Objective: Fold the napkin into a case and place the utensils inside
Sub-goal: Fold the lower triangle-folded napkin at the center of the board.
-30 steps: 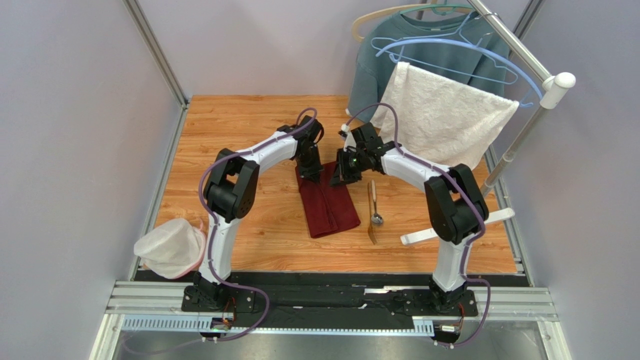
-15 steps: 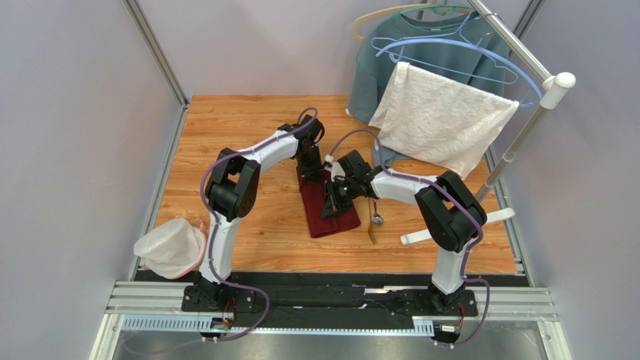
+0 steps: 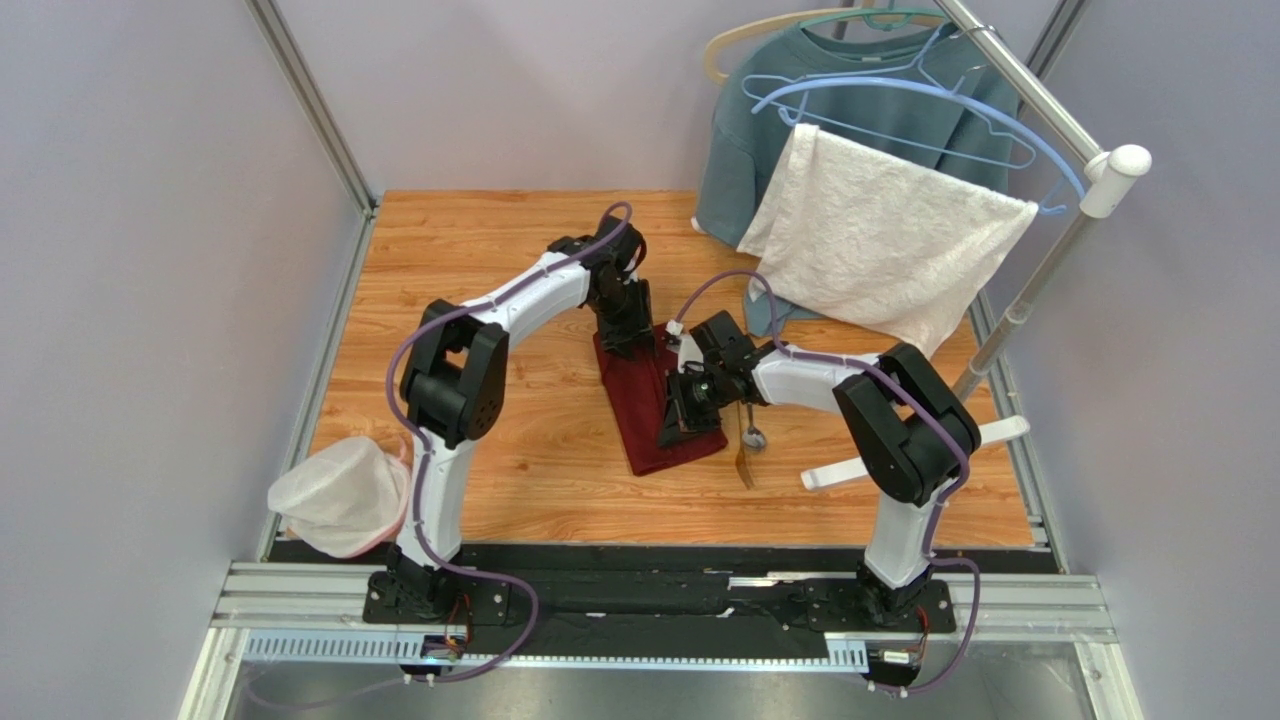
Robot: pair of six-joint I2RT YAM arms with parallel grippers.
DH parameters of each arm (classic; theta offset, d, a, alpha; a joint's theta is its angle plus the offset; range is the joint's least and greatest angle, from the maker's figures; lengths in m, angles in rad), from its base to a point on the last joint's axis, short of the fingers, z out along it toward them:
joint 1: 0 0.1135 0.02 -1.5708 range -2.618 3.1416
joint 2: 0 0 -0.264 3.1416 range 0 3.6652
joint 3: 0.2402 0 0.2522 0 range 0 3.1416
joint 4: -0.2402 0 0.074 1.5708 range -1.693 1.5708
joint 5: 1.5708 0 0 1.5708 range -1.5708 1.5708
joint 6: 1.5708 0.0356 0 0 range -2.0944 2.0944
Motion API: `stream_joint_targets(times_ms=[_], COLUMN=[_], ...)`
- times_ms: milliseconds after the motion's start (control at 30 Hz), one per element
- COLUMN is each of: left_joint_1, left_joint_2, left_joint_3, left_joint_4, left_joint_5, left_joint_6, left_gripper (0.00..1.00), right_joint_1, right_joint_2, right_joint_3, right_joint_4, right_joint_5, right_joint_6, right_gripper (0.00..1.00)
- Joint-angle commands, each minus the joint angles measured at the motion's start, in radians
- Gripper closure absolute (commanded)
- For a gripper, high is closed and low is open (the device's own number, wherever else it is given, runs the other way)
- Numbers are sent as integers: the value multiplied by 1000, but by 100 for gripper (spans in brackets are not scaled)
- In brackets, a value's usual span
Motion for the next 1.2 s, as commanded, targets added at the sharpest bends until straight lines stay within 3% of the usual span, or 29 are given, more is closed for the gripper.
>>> stream_joint_targets(times_ms=[0,167,200,300,667,1167], left_joint_1=[22,72,92,120,126,119], left_joint_2=[-169,-196,-187,-164,-3,14], left_joint_3=[-52,-98,-97,-89,60,43], left_joint_4=[11,11,-4,-21,-47,5], left_joint_5=[18,-17,-36,-80,-85,-14], left_joint_6=[35,57,64,84,106,75], left_gripper=[50,74,84,94,97,99], right_joint_1=[-10,-10,-8,-10,-42,-114], right_joint_2=[-37,-45,-46,-46,33,303], right_joint_3=[-13,-12,-10,-1,151,502], right_joint_4=[29,40,40,38,51,11], right_joint_5=[20,3,5,3,-3,-10], right_joint_6=[2,12,12,14,63,109], right_gripper=[100,100,100,100,100,100])
